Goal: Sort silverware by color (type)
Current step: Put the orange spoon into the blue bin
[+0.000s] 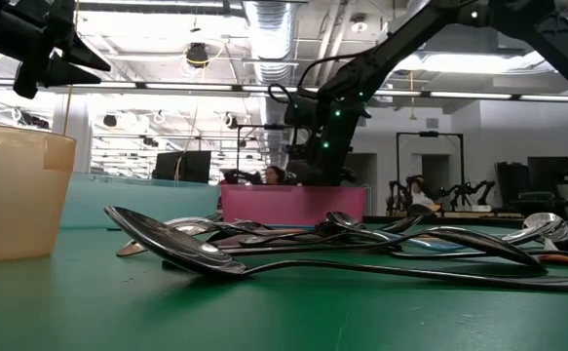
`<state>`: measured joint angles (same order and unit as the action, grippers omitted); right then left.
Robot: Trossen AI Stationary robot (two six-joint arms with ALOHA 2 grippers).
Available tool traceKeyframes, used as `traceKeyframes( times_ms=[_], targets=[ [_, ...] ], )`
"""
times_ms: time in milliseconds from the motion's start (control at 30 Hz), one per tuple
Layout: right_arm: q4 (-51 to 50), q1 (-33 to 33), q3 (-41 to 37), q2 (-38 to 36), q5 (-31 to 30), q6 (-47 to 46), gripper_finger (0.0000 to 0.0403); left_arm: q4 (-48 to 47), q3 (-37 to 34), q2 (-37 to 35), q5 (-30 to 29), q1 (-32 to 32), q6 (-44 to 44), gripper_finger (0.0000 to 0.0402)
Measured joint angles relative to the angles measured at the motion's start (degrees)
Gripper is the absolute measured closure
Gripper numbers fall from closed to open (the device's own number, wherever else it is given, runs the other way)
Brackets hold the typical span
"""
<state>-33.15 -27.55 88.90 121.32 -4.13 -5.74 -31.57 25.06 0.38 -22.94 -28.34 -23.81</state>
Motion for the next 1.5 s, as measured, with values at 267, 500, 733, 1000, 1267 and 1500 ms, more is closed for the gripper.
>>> traceKeyframes(
  times_ms=[267,500,733,1000,1267,1500],
  targets=[
    [-0.5,0.1,0.0,0.0,-0.1,1.2,0.0231,0.0,0.0,0.0,-0.3,0.0,0.0,0.0243],
    [-0.9,0.3,1.2,3.0,1.1,1.2,0.0256,0.0,0.0,0.0,-0.5,0.0,0.0,0.0243],
    [-4.8,0.6,5.1,3.6,1.0,1.1,0.0328,0.0,0.0,0.0,-1.9,0.0,0.1,0.0243],
    [-8.5,0.8,6.2,3.5,1.2,-0.7,0.0393,0.0,0.0,0.0,-1.8,0.0,0.1,0.0243],
    [-9.2,0.6,6.3,1.0,1.2,-1.2,0.0397,0.0,0.0,0.0,-1.7,0.0,0.1,0.0243],
    [-12.4,-0.6,6.3,0.8,5.0,0.1,0.0313,0.0,0.0,0.0,-1.7,0.0,0.0,0.0243]
  ],
)
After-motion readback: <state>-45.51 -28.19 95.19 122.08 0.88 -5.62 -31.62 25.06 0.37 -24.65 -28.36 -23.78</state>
